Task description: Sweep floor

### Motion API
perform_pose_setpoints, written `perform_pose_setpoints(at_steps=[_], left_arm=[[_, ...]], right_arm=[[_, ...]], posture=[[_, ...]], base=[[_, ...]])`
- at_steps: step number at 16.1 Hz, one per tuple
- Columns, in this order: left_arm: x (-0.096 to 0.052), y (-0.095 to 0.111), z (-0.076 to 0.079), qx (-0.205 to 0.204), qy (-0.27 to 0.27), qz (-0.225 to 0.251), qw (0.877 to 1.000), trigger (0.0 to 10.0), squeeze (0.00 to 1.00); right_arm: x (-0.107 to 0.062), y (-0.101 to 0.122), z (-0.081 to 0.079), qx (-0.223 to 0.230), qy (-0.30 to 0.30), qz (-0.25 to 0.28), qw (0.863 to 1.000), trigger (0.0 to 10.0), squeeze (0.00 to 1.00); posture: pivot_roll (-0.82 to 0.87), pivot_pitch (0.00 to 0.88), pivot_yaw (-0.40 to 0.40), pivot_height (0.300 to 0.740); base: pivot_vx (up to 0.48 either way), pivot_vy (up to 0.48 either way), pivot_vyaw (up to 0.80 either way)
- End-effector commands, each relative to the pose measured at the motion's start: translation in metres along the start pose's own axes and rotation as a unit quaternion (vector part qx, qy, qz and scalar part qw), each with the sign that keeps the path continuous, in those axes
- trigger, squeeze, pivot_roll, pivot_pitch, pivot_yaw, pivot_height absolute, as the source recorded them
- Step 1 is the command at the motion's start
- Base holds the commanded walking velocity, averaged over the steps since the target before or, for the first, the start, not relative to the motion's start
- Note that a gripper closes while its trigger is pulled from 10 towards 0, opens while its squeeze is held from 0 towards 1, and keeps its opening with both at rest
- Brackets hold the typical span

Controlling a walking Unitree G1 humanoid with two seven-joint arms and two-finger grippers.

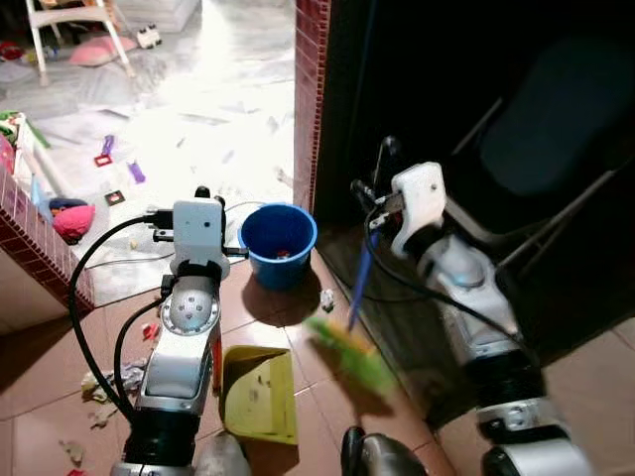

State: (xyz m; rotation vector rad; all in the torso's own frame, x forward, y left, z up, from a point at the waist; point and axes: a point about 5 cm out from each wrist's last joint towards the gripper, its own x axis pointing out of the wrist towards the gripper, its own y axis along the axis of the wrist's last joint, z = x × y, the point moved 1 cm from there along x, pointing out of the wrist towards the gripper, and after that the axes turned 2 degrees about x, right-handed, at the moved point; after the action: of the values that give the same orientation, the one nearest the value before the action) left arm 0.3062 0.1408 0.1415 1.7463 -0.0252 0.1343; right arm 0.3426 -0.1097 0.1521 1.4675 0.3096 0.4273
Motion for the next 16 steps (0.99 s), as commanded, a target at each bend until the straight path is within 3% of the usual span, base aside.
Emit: perform_pose_setpoints(at_steps=[1,5,7,9,13,16], left_arm=[[0.0,0.005,-0.005,0.012,0.005,0.018,1.0,10.0,0.0],[-0.003,0.004,-0.012,0.023,0.004,0.016,1.0,10.0,0.0],[0.005,0.008,-0.017,0.023,0.012,0.022,0.999,10.0,0.0],[0.008,0.01,-0.019,0.021,0.016,0.026,0.999,10.0,0.0],[0.011,0.009,-0.018,0.016,0.017,0.025,0.999,10.0,0.0],[0.012,0.009,-0.016,0.01,0.018,0.027,0.999,10.0,0.0]], right_arm=[[-0.001,0.004,0.008,-0.015,-0.025,0.016,0.999,10.0,0.0],[0.0,0.007,0.001,-0.004,-0.022,0.028,0.999,10.0,0.0],[0.0,0.008,-0.009,0.015,-0.01,0.038,0.999,10.0,0.0],[-0.002,0.009,-0.011,0.0,-0.016,0.043,0.999,10.0,0.0],[-0.007,0.02,0.004,-0.045,-0.066,0.067,0.995,10.0,0.0],[-0.005,0.029,0.005,-0.077,-0.063,0.083,0.992,10.0,0.0]], posture=[[0.02,0.12,0.006,0.74],[0.03,0.158,0.019,0.74],[0.03,0.157,0.017,0.74],[0.02,0.157,0.018,0.74],[0.0,0.137,0.013,0.74],[-0.01,0.125,0.009,0.74]], base=[[0.0,0.0,0.0],[0.0,0.0,0.0],[0.0,0.0,0.0],[0.0,0.0,0.0],[0.2,0.0,-0.32],[0.275,0.0,0.0]])
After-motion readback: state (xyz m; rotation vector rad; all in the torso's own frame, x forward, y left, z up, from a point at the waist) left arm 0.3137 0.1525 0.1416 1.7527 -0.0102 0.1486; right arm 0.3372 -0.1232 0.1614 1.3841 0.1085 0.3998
